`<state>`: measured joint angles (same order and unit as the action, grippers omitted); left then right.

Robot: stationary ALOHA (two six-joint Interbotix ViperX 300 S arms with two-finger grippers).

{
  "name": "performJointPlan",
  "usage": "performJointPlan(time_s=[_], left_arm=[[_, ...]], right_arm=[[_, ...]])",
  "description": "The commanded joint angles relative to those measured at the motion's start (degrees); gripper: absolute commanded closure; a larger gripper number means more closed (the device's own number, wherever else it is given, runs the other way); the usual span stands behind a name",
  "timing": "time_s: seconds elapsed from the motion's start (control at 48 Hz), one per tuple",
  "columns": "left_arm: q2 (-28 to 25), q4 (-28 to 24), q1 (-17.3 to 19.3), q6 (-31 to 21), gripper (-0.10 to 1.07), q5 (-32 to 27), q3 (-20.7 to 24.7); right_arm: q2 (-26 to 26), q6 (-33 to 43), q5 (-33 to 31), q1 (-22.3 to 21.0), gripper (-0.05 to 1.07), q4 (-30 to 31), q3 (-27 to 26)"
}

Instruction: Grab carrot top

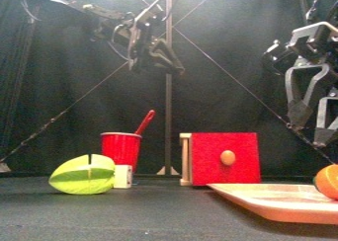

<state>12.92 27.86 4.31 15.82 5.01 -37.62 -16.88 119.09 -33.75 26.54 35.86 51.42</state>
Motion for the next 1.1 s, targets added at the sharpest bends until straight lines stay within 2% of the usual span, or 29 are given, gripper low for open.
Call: performJointPlan(time_s=[0.0, 0.312, 0.5, 0.646, 1.083], left_arm=[[2.5, 0.1, -2.1, 0.3, 0.49, 4.0, -3.2], [7.7, -7.0, -8.2, 0.0, 0.49, 9.7, -11.9], [12.3, -7.3, -9.6, -0.2, 0.49, 16.9, -17.0], [14.7, -6.5, -10.0, -0.2, 0.49, 20.1, -20.2], [14.3, -5.9, -10.5, -0.2, 0.49, 20.7, -20.7]], right_arm=[[-1.1, -0.1, 0.6, -0.4, 0.13, -2.0, -1.1], [0.0, -0.1, 1.1, -0.5, 0.13, -9.0, -1.3], [0.6, -0.2, 4.7, -1.7, 0.13, -10.6, -0.4], [1.9, -0.1, 7.2, -3.4, 0.13, -11.2, 0.3], [7.6, -0.2, 9.2, -5.4, 0.13, -10.4, -0.9]])
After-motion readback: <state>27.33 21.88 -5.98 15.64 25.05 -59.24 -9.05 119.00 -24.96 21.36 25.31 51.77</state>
